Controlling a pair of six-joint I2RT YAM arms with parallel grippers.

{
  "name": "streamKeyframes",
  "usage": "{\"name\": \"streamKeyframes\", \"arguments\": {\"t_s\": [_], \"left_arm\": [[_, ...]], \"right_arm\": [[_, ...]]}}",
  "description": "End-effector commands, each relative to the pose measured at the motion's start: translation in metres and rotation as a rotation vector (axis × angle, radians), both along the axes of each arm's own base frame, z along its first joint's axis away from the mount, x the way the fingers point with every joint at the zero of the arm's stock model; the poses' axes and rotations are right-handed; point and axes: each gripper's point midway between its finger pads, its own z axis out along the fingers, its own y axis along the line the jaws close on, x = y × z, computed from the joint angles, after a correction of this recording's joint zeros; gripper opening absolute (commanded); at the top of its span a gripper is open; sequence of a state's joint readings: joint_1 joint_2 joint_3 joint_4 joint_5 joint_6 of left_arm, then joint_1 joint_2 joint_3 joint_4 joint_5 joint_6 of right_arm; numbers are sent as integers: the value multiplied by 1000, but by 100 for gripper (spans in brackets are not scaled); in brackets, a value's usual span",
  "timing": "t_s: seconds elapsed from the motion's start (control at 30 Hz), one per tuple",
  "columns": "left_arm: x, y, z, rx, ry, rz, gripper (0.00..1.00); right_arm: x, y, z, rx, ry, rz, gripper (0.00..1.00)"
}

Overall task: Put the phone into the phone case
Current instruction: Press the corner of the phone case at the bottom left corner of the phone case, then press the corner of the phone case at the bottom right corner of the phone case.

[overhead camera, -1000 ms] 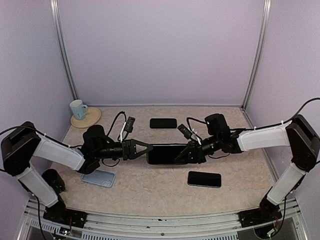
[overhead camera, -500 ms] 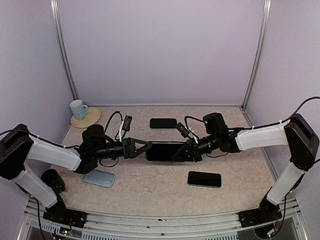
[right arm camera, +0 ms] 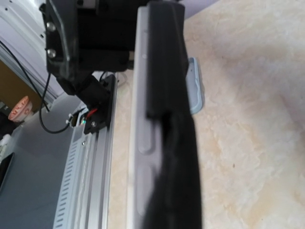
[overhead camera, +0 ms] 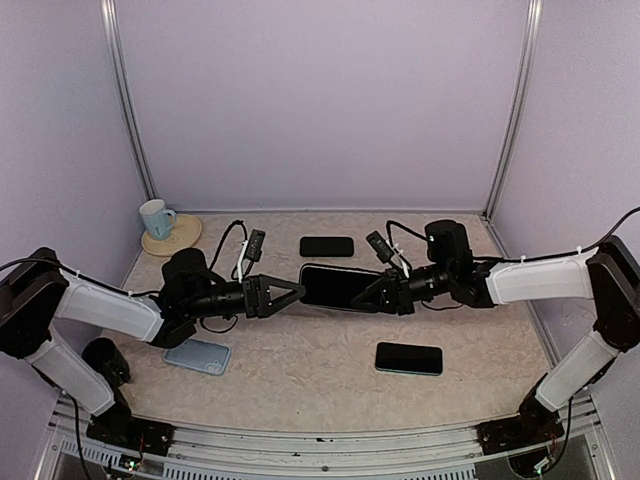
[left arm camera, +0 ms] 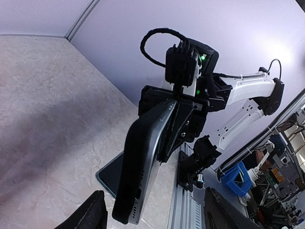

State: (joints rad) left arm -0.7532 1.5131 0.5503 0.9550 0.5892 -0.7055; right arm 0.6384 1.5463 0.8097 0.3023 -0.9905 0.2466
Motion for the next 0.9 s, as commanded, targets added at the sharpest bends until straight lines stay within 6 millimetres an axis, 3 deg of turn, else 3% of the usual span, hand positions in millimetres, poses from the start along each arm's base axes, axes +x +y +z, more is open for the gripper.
{"name": "streamKeyframes", "arguments": {"t_s": [0.0,0.37,0.87], "left_arm": [[-10,-5,4,-24,-20,-55,67],[-17,-16,1,-18,-17,-108,59],[-10,-18,2,-5,-15,-78,14]], "right_arm": [[-4,-3,32,101,-68,32,0],[-7,-2,38,133,-51,53,0],[7,-1,26,59,-73,-7,0]]}}
